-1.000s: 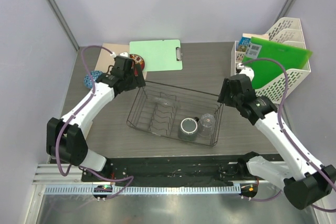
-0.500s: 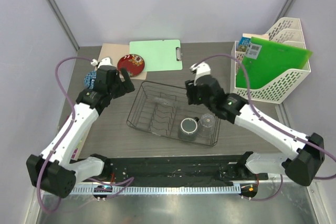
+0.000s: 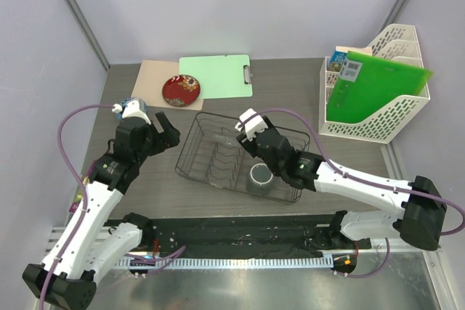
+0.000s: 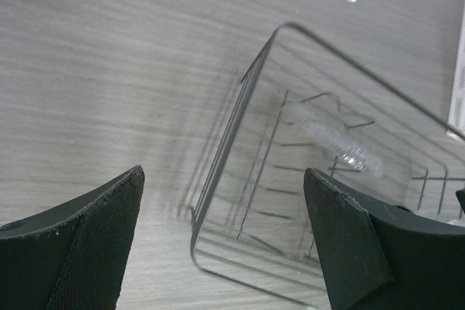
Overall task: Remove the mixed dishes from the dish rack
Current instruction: Pick up the plate from the dish rack.
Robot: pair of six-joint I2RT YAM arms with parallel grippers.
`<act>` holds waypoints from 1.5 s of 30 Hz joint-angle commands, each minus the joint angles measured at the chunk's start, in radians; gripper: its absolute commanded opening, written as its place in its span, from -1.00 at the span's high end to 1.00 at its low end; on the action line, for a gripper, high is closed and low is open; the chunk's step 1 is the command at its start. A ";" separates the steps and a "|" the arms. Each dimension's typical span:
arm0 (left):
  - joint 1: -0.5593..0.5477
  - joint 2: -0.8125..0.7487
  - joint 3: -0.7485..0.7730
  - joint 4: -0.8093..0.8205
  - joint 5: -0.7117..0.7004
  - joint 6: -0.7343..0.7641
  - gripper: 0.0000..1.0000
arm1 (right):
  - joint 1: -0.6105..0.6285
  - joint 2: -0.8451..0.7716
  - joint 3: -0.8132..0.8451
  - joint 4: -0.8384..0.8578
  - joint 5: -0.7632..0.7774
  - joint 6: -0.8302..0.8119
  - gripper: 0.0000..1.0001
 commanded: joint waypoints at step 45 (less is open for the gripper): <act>-0.005 -0.014 -0.073 0.001 0.025 0.013 -0.79 | 0.142 0.465 0.050 0.518 0.254 -0.288 0.59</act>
